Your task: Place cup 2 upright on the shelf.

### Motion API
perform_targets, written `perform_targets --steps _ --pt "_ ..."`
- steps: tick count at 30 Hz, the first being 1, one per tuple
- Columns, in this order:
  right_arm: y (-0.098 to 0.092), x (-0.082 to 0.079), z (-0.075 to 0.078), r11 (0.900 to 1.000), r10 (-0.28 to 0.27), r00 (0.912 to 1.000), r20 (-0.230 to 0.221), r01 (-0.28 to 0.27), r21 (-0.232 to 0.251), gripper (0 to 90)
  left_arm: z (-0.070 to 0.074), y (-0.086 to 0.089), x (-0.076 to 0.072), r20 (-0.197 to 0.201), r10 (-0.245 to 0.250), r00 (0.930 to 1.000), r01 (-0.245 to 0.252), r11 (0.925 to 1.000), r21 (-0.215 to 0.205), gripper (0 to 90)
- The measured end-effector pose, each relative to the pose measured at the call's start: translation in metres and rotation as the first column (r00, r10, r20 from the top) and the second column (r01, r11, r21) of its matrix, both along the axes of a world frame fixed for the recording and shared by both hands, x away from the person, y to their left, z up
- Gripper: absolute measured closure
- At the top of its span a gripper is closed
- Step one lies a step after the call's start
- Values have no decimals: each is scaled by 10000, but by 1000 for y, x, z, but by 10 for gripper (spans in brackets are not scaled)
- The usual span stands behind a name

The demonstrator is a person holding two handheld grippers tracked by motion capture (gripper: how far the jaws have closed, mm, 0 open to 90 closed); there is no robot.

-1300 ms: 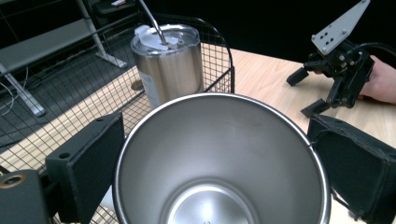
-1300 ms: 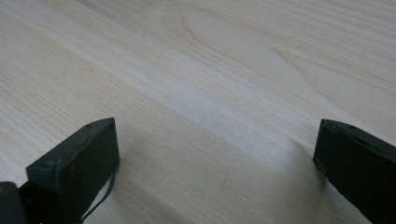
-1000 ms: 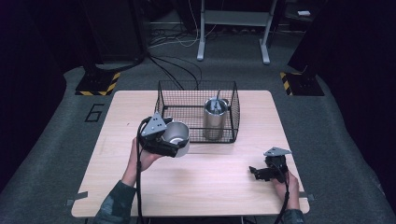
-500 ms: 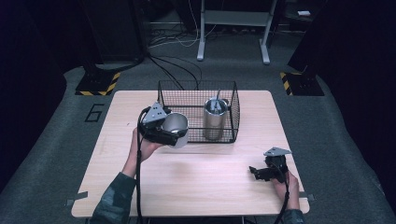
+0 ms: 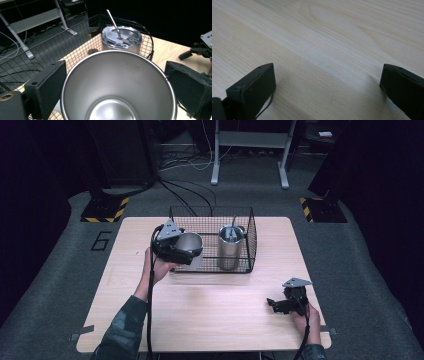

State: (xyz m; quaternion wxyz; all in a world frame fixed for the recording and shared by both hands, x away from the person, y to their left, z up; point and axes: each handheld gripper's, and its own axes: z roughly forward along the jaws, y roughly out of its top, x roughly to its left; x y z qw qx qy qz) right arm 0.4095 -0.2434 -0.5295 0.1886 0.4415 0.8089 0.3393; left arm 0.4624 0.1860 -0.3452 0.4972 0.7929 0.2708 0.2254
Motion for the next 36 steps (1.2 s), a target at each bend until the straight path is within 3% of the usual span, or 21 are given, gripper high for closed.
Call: perform_targets --steps 19,25,28,36 --pt "0 0 0 10000 -1 10000 1 1 0 0 1 -6 36 -37 744 9972 -744 9972 42 66" --pt "0 0 0 10000 -3 10000 3 3 0 0 -2 -6 47 6 1130 9936 -1130 9936 48 65" --pt "0 0 0 10000 -2 10000 1 2 0 0 -4 -7 54 31 1365 9906 -1365 9905 -154 65" --pt "0 0 0 10000 -3 10000 -1 3 -1 0 -17 -7 69 -233 1802 9834 -1807 9833 -231 65"
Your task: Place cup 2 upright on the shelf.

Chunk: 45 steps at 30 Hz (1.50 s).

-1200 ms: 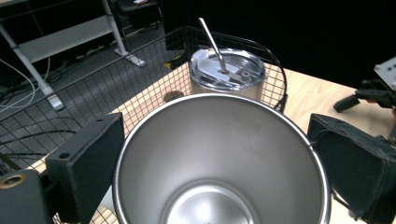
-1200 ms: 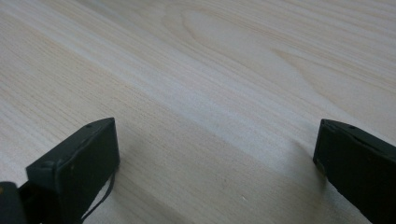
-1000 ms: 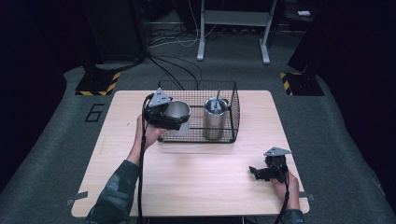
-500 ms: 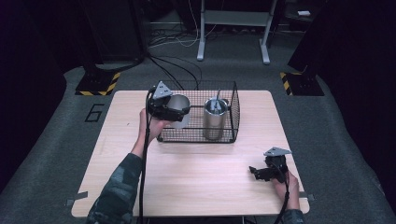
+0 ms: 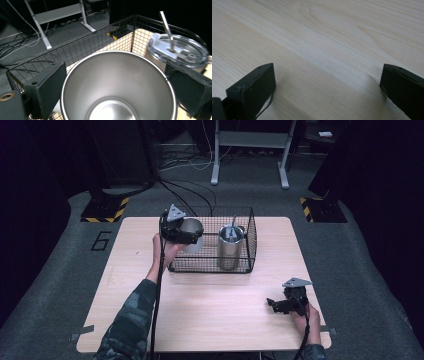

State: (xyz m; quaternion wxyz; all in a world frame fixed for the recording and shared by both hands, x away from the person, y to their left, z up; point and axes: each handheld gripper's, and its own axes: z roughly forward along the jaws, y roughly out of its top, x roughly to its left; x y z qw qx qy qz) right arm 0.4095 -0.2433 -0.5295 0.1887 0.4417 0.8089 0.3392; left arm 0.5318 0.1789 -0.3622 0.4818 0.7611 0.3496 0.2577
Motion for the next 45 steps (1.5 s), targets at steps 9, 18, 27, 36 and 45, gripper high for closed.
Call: perform_targets --steps 9,18,27,36,45 --pt "0 0 0 10000 5 10000 3 -5 -1 0 -14 -5 13 -231 381 9990 -379 9992 116 65" --pt "0 0 0 10000 -1 10000 2 1 -6 0 -27 -12 21 -611 494 9969 -483 9986 195 66" --pt "0 0 0 10000 3 10000 0 -3 -1 0 -41 -20 27 -952 511 9941 -475 9981 389 65" --pt "0 0 0 10000 6 10000 2 -6 -5 0 -49 -22 32 -1396 458 9892 -374 9974 623 65" --pt "0 0 0 10000 4 10000 3 -4 -4 0 -53 -21 35 -1814 459 9823 -326 9966 752 65"
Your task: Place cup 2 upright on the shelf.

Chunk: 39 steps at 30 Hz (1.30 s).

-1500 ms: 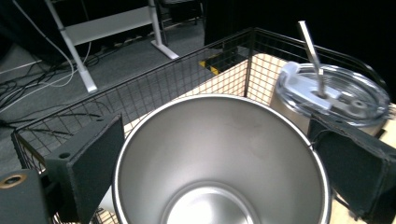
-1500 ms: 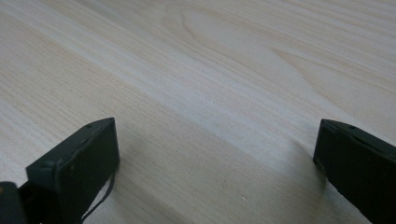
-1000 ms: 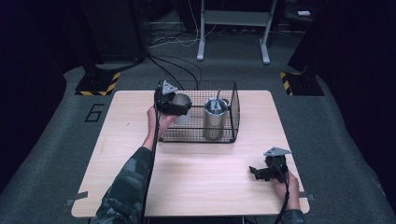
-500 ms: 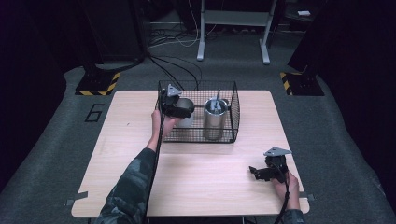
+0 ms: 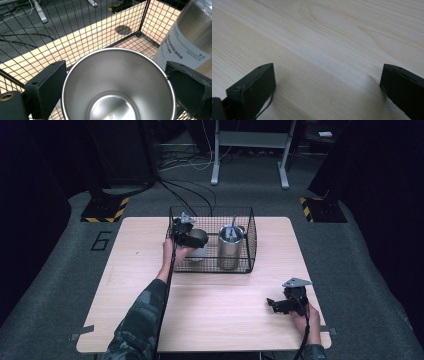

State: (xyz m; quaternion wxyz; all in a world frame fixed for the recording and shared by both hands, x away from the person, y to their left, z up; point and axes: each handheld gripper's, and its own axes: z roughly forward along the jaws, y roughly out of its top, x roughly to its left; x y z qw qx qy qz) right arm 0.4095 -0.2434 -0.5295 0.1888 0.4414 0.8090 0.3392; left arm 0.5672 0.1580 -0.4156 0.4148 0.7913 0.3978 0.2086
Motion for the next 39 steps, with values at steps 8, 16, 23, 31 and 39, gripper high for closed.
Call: perform_targets --steps 8,16,23,31,39 --pt "0 0 0 10000 1 10000 -2 -1 -2 0 -5 2 4 -390 -37 9992 47 9997 254 65" --pt "0 0 0 10000 -3 10000 -1 3 1 0 -6 -1 4 -525 -109 9986 128 9993 360 64" --pt "0 0 0 10000 0 10000 2 0 0 0 -7 -3 4 -563 -137 9983 166 9986 512 63" --pt "0 0 0 10000 0 10000 0 0 2 0 -10 -4 5 -657 -65 9978 96 9989 462 63" --pt "0 0 0 10000 1 10000 1 -1 0 0 -9 -7 5 -886 -170 9959 249 9957 893 62"
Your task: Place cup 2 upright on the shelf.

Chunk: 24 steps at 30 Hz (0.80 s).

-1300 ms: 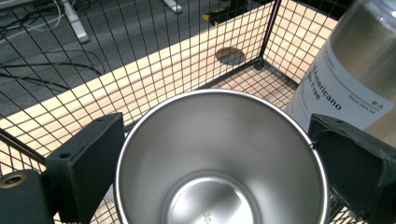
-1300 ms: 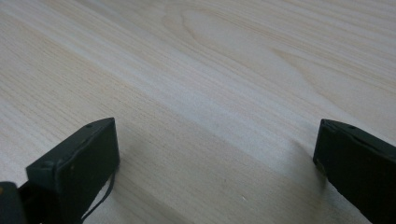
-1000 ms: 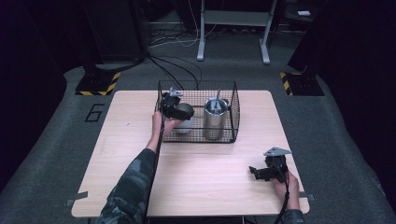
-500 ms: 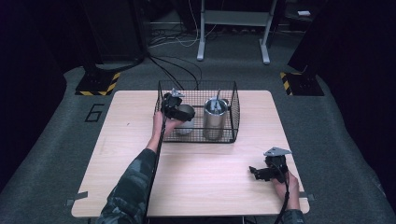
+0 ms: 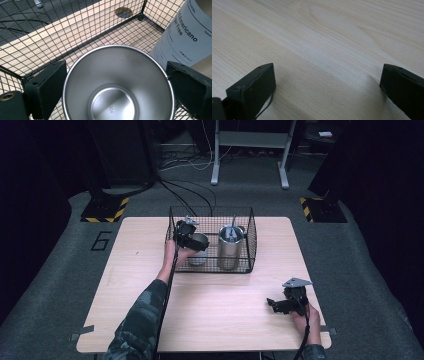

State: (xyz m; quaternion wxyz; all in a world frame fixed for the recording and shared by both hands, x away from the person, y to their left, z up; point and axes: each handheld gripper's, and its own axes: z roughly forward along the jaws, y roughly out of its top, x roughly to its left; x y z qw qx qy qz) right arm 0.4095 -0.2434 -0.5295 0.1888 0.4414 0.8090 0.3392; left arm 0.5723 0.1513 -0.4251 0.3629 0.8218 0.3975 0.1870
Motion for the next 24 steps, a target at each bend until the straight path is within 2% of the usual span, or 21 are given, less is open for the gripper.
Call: perform_targets --steps 1,5,10,13,19,22,24 --pt "0 0 0 10000 2 10000 -2 -2 -2 0 -1 -1 0 23 57 10000 -57 9999 -97 62" --pt "0 0 0 10000 0 10000 1 0 0 0 0 -1 0 -42 65 10000 -65 10000 -63 61" --pt "0 0 0 10000 3 10000 -1 -3 -2 0 0 -1 -1 -205 144 9997 -141 9998 164 59" --pt "0 0 0 10000 1 10000 -2 -1 0 0 1 -2 -2 -203 113 9997 -110 9998 155 56" --pt "0 0 0 10000 -2 10000 -1 2 1 0 9 -3 -6 -7 142 9999 -142 9997 187 18" --pt "0 0 0 10000 1 10000 -1 -1 -4 0 15 0 -10 97 201 9998 -202 9998 68 11" --pt "0 0 0 10000 1 10000 -3 -1 -1 0 20 3 -13 138 43 9999 -44 10000 69 11"
